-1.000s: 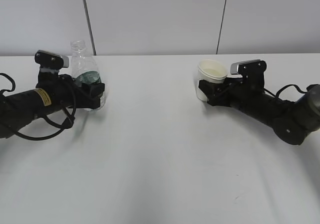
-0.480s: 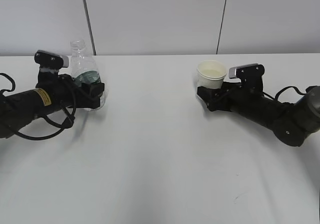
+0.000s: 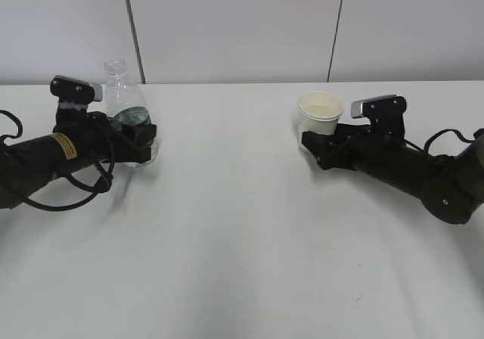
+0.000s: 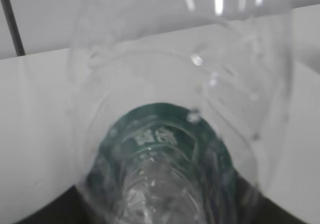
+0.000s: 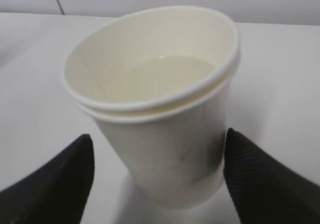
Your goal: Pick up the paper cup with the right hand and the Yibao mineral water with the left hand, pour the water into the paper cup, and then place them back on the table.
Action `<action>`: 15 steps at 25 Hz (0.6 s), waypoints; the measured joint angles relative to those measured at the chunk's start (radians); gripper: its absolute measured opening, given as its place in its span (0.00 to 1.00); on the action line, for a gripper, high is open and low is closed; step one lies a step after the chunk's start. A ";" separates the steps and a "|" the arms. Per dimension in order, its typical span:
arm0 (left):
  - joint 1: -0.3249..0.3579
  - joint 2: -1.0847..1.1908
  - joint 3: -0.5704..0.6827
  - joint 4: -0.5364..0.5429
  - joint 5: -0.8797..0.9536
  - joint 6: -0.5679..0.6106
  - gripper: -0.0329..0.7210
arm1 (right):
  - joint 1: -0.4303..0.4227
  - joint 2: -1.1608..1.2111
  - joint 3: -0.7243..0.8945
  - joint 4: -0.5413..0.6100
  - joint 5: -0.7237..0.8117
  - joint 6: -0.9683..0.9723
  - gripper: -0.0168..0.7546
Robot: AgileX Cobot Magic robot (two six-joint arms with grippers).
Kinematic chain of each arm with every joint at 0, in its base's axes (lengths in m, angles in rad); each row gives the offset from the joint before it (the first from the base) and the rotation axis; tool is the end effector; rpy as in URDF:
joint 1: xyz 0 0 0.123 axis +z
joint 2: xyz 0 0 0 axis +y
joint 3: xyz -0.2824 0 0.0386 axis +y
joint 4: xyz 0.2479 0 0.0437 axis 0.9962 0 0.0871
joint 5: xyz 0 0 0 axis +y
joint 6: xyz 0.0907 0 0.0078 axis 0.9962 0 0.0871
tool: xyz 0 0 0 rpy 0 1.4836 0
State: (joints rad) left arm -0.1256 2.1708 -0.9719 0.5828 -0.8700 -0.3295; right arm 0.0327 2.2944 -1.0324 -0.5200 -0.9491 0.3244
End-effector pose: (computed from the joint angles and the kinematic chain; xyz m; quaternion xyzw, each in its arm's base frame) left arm 0.3922 -0.0881 0.0922 0.2031 0.7787 -0.1904 0.5623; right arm 0.4111 0.0502 0.0619 -0.1348 0.7839 0.1760 0.5800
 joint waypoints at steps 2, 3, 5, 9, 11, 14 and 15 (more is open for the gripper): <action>0.000 0.000 0.000 -0.002 0.000 0.000 0.47 | 0.000 -0.011 0.019 0.000 0.000 0.000 0.83; 0.000 0.000 0.000 -0.002 0.000 0.000 0.47 | 0.000 -0.016 0.028 0.000 0.000 0.000 0.83; 0.000 0.000 0.000 -0.002 0.000 0.000 0.47 | 0.000 -0.037 0.050 0.000 0.000 -0.002 0.83; 0.000 0.000 0.000 -0.002 0.000 0.000 0.47 | 0.000 -0.090 0.106 0.000 0.000 -0.010 0.82; 0.000 0.000 0.000 -0.002 0.000 0.000 0.47 | 0.000 -0.122 0.142 0.000 0.000 -0.014 0.82; 0.000 0.000 0.000 -0.002 0.000 0.003 0.47 | 0.000 -0.186 0.201 0.000 0.000 -0.023 0.80; 0.000 0.000 0.000 -0.002 0.000 0.004 0.47 | 0.000 -0.213 0.221 0.000 0.000 -0.025 0.80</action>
State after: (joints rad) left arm -0.1256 2.1708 -0.9719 0.5805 -0.8700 -0.3259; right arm 0.0327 2.0818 -0.8115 -0.5200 -0.9491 0.2996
